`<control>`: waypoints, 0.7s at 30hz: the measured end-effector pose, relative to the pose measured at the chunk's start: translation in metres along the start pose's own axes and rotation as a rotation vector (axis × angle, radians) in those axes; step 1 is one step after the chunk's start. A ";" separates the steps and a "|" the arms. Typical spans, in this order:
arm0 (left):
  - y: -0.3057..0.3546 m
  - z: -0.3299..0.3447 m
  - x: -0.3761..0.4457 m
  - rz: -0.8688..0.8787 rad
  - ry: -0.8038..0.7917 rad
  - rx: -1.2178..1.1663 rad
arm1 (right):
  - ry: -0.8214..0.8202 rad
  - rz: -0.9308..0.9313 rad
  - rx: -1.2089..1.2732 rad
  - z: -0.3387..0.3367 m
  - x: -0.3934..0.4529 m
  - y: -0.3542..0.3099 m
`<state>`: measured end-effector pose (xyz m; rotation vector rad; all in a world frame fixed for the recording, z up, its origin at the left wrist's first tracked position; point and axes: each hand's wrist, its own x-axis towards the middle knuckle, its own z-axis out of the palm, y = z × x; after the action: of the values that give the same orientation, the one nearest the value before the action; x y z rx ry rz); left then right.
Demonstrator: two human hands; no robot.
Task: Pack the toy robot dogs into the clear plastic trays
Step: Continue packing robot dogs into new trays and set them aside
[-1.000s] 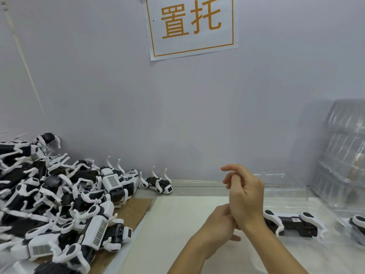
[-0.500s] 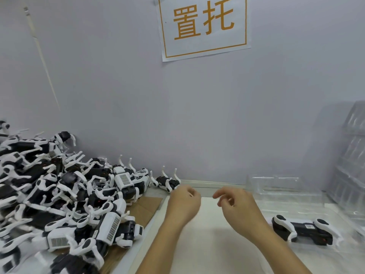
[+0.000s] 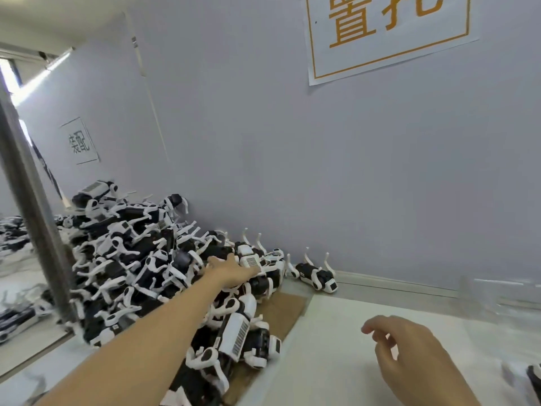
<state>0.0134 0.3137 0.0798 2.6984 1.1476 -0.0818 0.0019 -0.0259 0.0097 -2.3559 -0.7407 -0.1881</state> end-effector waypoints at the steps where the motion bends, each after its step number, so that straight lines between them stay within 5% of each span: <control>1: 0.005 0.005 0.001 0.019 0.015 -0.027 | -0.015 -0.008 0.006 0.003 0.002 0.001; 14: 0.008 0.009 -0.016 0.465 0.116 -0.270 | -0.087 0.003 0.070 0.025 0.013 0.009; 16: -0.001 -0.003 -0.013 0.512 0.280 -0.383 | -0.075 0.020 0.092 0.026 0.013 0.011; 19: -0.019 -0.029 0.006 0.393 0.715 -0.440 | -0.021 0.037 0.151 0.027 0.013 0.014; 21: -0.041 -0.042 0.027 0.108 0.737 -0.428 | 0.008 0.042 0.167 0.027 0.013 0.016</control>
<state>0.0015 0.3694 0.1100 2.4188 1.0036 1.1158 0.0196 -0.0131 -0.0158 -2.2084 -0.6760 -0.1122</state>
